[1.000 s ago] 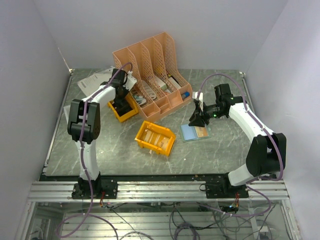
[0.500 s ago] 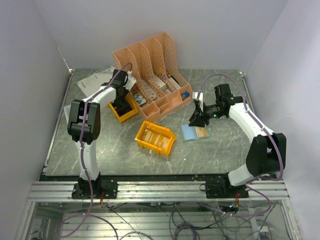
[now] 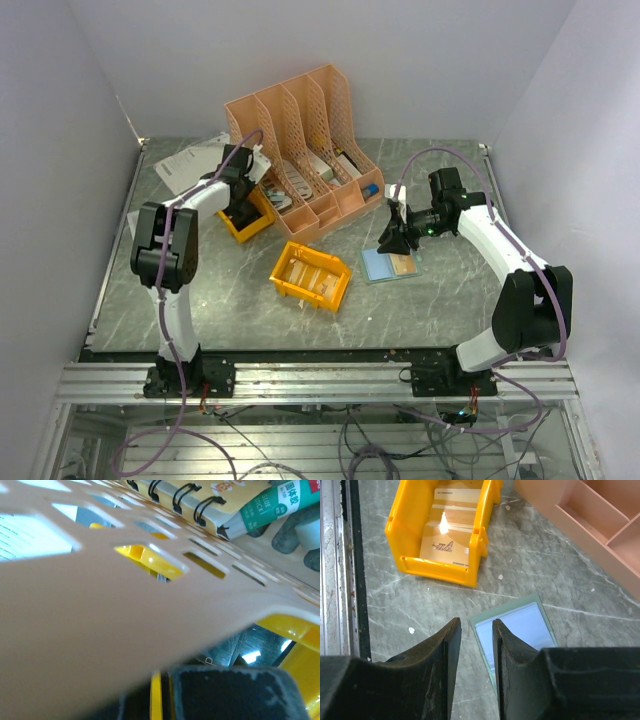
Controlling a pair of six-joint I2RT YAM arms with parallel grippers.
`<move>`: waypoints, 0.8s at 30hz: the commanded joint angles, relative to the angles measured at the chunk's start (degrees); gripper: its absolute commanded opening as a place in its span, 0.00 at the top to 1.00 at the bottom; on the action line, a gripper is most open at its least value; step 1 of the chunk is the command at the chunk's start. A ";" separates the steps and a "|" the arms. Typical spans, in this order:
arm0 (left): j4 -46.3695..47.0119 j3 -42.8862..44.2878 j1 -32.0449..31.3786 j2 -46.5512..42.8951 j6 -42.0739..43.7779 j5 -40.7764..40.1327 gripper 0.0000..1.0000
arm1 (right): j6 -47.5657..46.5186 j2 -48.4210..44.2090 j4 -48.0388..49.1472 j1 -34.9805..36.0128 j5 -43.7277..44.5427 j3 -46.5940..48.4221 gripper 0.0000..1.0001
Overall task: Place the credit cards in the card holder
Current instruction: Pick up the credit card from the storage box.
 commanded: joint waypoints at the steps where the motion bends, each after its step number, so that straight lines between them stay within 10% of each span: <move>1: 3.83 -4.42 0.76 -4.48 -0.48 1.83 0.93 | -0.74 0.52 -0.66 -0.38 -1.28 1.30 0.68; 13: -3.91 -0.26 2.42 -9.82 -9.63 5.01 0.93 | -0.87 0.55 -0.81 -0.43 -1.39 1.34 0.68; 24: -16.60 8.24 9.61 -5.54 -18.59 30.55 0.93 | -1.49 0.74 -1.45 -0.45 -1.57 1.47 0.68</move>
